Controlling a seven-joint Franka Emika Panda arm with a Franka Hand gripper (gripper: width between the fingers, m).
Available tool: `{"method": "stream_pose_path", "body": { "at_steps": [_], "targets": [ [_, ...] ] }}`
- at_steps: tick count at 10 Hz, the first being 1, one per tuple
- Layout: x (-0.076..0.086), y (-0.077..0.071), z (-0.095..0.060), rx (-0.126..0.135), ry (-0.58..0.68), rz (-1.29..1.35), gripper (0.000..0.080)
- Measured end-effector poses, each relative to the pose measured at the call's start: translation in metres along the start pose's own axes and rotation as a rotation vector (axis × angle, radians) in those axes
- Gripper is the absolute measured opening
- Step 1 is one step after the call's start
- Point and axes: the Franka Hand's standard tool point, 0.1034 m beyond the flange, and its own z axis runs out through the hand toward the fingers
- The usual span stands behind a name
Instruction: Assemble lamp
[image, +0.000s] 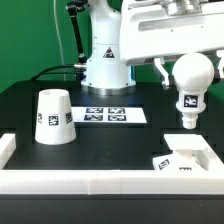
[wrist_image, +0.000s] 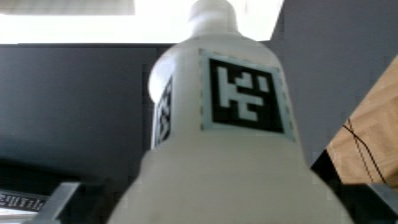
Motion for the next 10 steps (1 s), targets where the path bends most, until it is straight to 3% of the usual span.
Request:
{"method": "stream_pose_path", "body": {
  "at_steps": [10],
  "targets": [
    [-0.013, 0.007, 0.020, -0.019, 0.033, -0.071, 0.0576]
  ]
}}
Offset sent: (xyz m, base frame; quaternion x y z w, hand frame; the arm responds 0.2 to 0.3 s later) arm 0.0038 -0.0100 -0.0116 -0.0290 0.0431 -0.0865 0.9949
